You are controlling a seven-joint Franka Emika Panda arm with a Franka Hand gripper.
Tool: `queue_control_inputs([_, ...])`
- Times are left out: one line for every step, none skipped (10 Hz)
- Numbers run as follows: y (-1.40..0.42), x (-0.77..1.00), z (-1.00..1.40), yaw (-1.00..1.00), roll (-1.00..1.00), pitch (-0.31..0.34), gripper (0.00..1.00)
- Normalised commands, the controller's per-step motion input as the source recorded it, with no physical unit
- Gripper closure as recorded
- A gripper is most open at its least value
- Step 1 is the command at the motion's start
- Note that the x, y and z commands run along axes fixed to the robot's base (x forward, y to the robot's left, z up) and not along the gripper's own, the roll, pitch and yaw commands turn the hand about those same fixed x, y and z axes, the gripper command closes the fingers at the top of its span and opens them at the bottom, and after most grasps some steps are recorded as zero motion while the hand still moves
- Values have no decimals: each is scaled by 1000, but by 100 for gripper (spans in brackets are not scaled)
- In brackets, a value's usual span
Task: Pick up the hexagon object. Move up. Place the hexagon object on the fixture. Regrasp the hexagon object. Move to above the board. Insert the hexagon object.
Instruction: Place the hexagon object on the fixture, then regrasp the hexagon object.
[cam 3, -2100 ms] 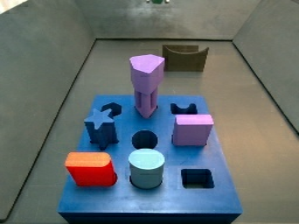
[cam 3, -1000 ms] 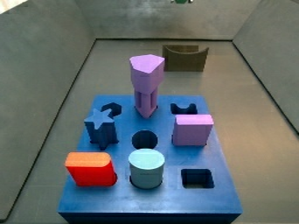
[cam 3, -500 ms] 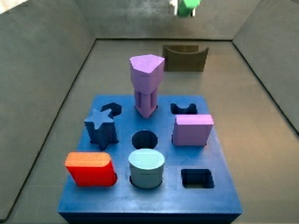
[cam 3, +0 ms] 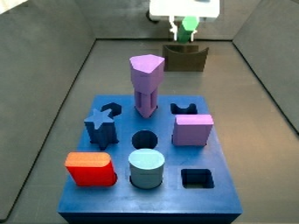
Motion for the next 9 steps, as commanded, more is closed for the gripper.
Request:
queue_control_inputs([99,153,-682,-131,-384,45,100])
queue_control_inputs([82,136,-555,-125,-296,38,100])
queue_control_inputs([57,100,-288,-118,-201,16,100])
queue_control_inputs([0,0,0,0,0,0,0])
queue_control_inputs([0,0,1000,22,-27,-29,0])
queue_control_inputs([0,-3,1000,23,-27,-26,0])
queue_control_inputs([4,-21,1000,33,-19,-17,0])
queue_control_inputs([2,-27,1000,43,-6,-5,0])
queue_control_inputs([4,-30,1000,47,-3,11,0])
